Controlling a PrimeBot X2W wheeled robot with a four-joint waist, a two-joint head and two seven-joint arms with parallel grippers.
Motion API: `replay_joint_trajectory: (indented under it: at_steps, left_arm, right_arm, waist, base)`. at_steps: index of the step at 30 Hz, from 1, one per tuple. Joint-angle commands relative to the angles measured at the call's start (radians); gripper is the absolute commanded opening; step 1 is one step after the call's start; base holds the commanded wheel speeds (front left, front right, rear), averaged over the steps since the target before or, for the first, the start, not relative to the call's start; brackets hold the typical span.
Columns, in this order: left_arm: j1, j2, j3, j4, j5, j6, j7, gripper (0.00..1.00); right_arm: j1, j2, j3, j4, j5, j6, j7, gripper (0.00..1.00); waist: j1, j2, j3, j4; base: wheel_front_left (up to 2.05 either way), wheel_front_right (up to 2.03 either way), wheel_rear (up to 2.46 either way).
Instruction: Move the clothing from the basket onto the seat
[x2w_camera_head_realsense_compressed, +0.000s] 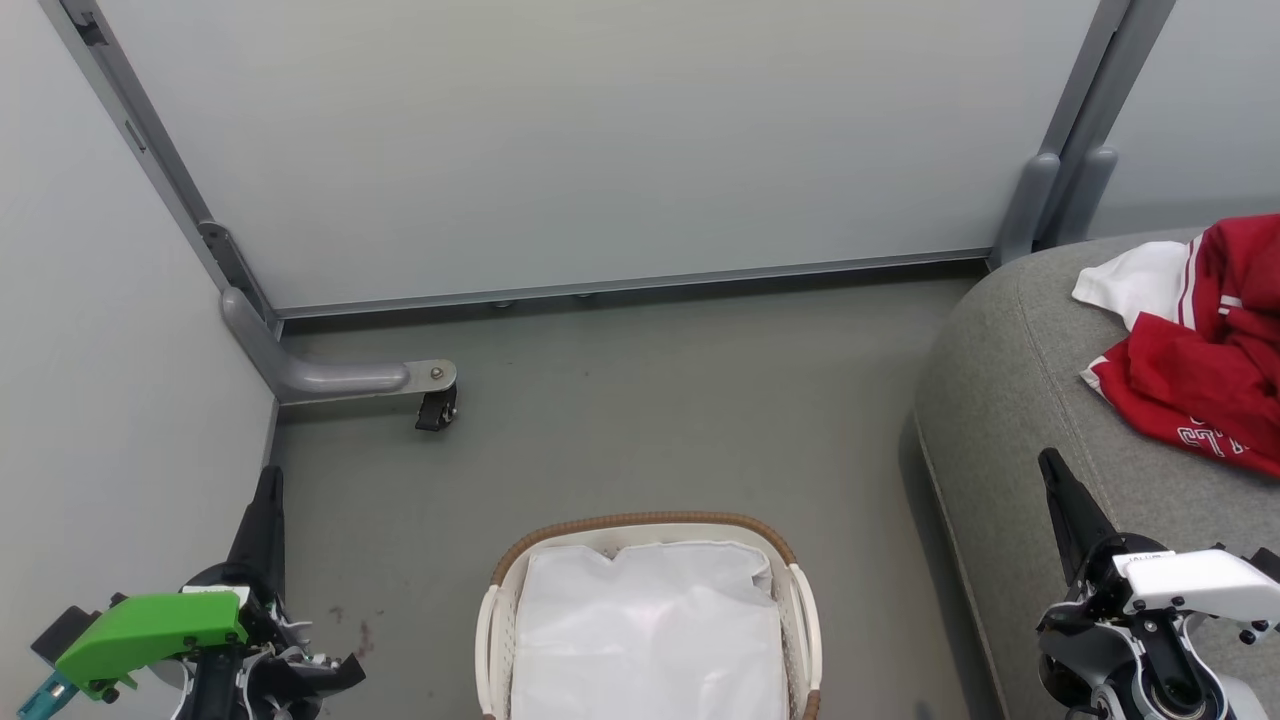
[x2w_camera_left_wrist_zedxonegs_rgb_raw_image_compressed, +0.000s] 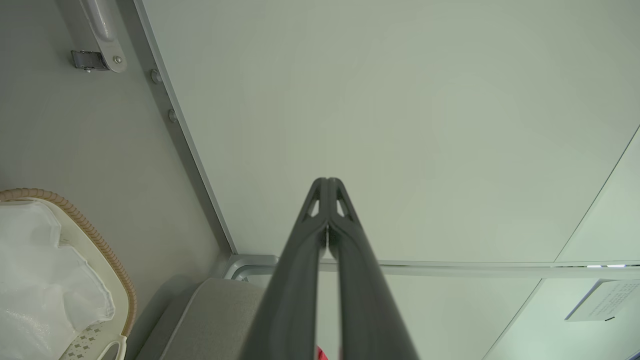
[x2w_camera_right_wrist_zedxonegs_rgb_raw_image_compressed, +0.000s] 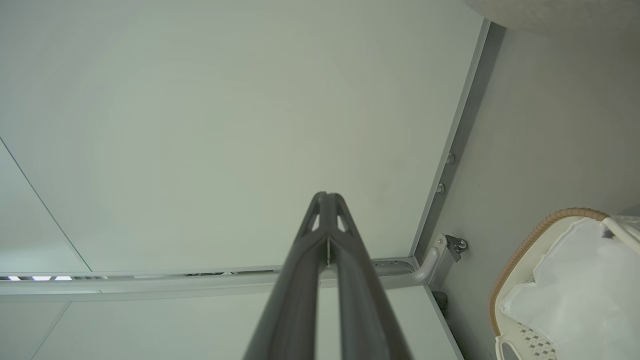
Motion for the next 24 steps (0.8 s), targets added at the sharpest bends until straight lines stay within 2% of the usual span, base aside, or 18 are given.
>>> replay_joint_trajectory:
  at_steps: [1,24]
  left_arm:
    - [-0.009,0.007,0.002,-0.002,-0.003,-0.006,0.004,0.00]
    - [-0.009,0.007,0.002,-0.002,-0.003,-0.006,0.004,0.00]
  right_arm:
    - [-0.008,-0.006,-0.002,-0.003,0.003,0.000,0.001,0.00]
    - [-0.008,-0.006,-0.002,-0.003,0.004,0.000,0.001,0.00]
  waist:
    - [0.0000,-0.0001,0.000,0.000]
    - [0.0000,-0.0001,0.000,0.000]
  base:
    - [0.00,0.00,0.00]
    - [0.00,0.00,0.00]
